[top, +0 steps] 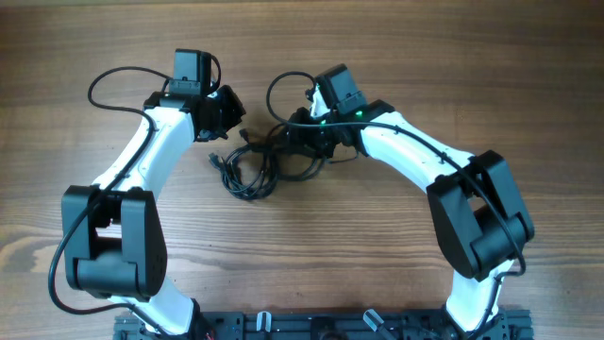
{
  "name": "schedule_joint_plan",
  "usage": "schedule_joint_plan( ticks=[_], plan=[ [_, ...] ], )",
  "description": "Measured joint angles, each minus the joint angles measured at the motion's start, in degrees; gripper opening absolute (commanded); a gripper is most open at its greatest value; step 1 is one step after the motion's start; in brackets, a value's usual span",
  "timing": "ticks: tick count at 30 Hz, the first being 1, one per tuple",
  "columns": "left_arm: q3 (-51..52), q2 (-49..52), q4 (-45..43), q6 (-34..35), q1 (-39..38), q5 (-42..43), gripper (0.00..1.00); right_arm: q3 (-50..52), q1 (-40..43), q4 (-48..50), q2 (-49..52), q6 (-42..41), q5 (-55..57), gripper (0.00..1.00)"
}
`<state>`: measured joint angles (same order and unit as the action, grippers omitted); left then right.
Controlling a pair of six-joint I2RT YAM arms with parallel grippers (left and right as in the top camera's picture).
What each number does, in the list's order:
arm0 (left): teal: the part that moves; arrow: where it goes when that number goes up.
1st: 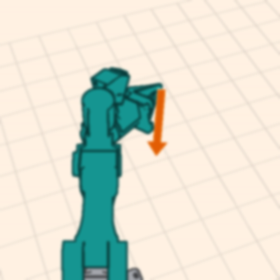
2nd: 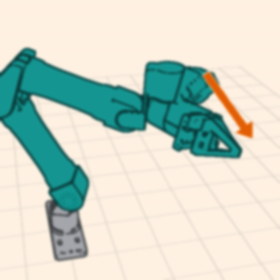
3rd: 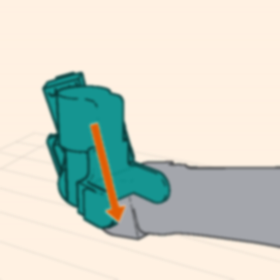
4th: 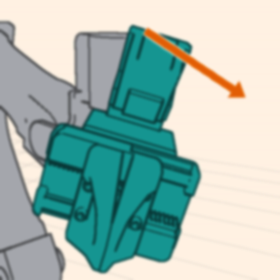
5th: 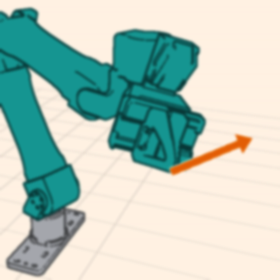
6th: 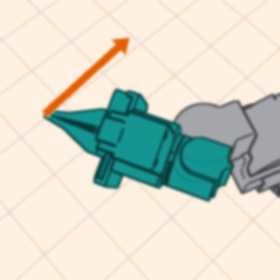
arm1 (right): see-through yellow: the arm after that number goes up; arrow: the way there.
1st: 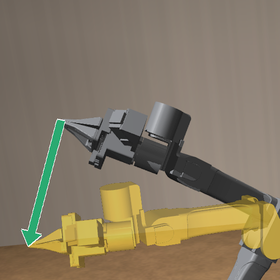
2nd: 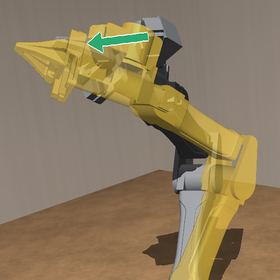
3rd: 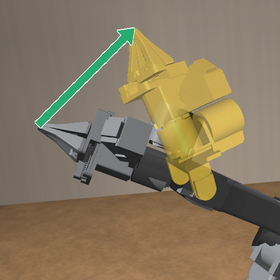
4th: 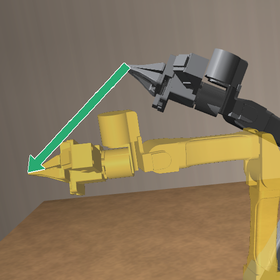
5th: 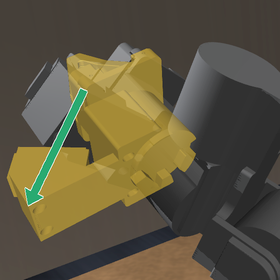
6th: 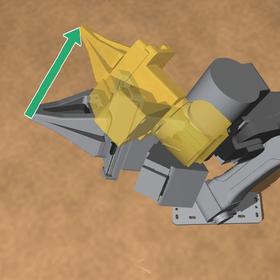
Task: Untangle cables
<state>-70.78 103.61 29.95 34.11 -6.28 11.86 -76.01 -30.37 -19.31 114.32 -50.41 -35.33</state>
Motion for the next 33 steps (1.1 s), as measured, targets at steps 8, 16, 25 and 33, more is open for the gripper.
schedule_joint_plan(
  ticks=[8,16,25,33],
  plan=[
    [0.0,0.0,0.0,0.0,0.0,0.0,0.11,0.0,-1.5,-2.8,0.0,-2.7,2.2,0.47],
    [0.0,0.0,0.0,0.0,0.0,0.0,0.11,0.0,-1.5,-7.5,0.0,-3.4,5.6,0.56],
    [0.0,0.0,0.0,0.0,0.0,0.0,0.11,0.0,-3.5,-7.5,0.0,-4.8,6.4,0.56],
    [0.0,0.0,0.1,0.0,0.0,0.0,0.11,0.0,-5.5,-5.9,0.0,-12.0,8.6,0.28]
  ],
)
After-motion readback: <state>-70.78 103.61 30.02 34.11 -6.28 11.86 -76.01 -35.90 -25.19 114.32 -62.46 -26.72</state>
